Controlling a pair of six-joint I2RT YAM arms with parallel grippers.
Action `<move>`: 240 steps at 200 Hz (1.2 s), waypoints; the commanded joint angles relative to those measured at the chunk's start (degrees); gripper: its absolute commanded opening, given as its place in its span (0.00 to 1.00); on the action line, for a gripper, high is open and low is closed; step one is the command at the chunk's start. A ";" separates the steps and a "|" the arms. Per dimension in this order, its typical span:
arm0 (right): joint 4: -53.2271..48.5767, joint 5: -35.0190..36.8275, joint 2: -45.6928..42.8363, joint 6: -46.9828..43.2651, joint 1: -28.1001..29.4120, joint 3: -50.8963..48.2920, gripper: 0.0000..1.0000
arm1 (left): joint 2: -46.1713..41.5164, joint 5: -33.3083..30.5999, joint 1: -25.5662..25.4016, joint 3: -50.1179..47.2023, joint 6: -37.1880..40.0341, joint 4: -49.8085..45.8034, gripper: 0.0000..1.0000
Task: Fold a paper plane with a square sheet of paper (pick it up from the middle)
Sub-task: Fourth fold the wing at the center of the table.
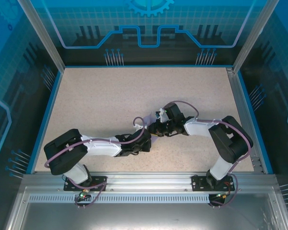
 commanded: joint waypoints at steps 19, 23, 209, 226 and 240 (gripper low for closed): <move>-3.36 1.67 -4.44 -0.76 -2.37 -1.36 0.17 | -1.95 2.00 -0.16 -1.49 3.74 5.01 0.12; -3.45 1.84 -4.93 -0.81 -2.56 -1.61 0.17 | -2.15 2.81 0.02 -1.69 4.12 5.35 0.11; -4.37 4.70 -9.15 -3.69 1.08 -1.98 0.18 | -0.46 30.06 14.35 -8.95 6.68 18.14 0.09; -3.08 3.28 -7.67 -3.54 1.42 -1.13 0.18 | 0.43 30.95 14.51 -8.73 6.33 18.33 0.09; -1.41 1.50 -6.29 -3.24 1.74 -0.49 0.18 | 1.41 31.78 14.68 -8.25 6.06 18.15 0.10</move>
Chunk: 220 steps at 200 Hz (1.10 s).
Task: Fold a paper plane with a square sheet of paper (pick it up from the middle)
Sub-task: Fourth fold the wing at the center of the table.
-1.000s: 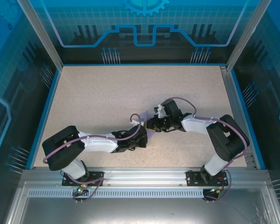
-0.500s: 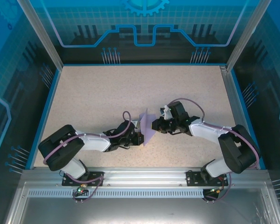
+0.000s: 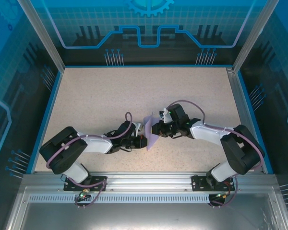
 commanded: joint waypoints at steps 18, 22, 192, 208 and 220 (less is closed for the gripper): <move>3.76 -3.70 3.99 0.65 1.24 3.02 0.17 | 2.87 3.58 0.73 1.63 0.72 0.50 0.10; 4.09 -3.64 4.40 0.91 1.22 3.10 0.17 | 3.07 3.62 0.81 1.63 0.69 0.69 0.09; 5.17 -1.71 14.87 1.69 -0.95 7.07 0.17 | 7.64 7.48 3.05 2.46 -4.53 -0.59 0.10; 5.23 -1.61 15.18 1.84 -1.21 6.92 0.17 | 8.14 7.99 3.29 3.02 -4.58 -1.49 0.10; 5.23 -1.50 15.33 1.86 -1.37 6.98 0.17 | 8.29 8.32 3.44 3.04 -4.81 -1.89 0.09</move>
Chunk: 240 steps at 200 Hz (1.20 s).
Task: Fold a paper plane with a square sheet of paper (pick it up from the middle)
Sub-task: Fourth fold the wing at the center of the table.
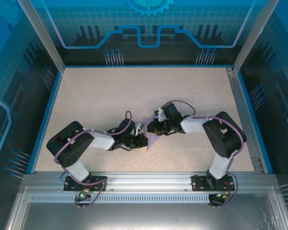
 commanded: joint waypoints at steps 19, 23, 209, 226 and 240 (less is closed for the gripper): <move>-0.76 0.55 1.27 -0.73 -0.96 1.27 0.17 | 2.80 0.39 0.79 1.07 -0.80 -3.78 0.09; -0.83 0.60 1.21 -0.78 -1.04 1.30 0.17 | 2.76 0.52 0.98 1.11 -0.82 -4.11 0.09; 1.68 -2.67 3.28 -0.56 -2.06 2.39 0.17 | 6.11 5.70 5.67 1.08 -5.72 -3.91 0.09; 2.01 -2.59 3.79 -0.39 -2.51 2.35 0.17 | 6.13 5.26 5.67 1.20 -5.73 -4.84 0.09; 1.76 -2.33 3.95 -0.62 -2.76 2.40 0.17 | 6.13 5.02 5.64 1.04 -5.96 -4.85 0.09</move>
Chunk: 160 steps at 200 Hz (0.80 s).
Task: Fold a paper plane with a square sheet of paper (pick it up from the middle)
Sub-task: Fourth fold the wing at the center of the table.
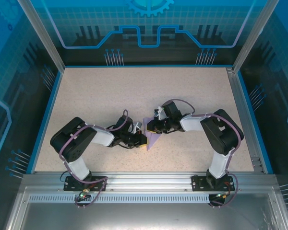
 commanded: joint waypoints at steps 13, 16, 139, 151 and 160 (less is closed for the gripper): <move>0.51 0.24 1.29 0.10 -1.19 0.81 0.17 | 2.50 -5.29 0.67 -0.17 -0.41 -6.07 0.09; 0.48 0.19 1.37 0.06 -1.23 0.81 0.17 | 2.60 -5.32 0.69 -0.17 -0.45 -6.11 0.09; -2.57 1.23 4.43 -1.13 -1.37 0.84 0.17 | 2.85 -5.37 0.68 0.44 -0.27 -7.91 0.10; -3.96 2.24 4.67 -1.32 -1.40 1.61 0.17 | 2.76 -5.42 0.69 0.61 -0.26 -8.29 0.11; -4.98 2.79 5.08 -1.47 -1.38 2.53 0.17 | 2.61 -5.62 0.60 0.70 -0.39 -8.83 0.14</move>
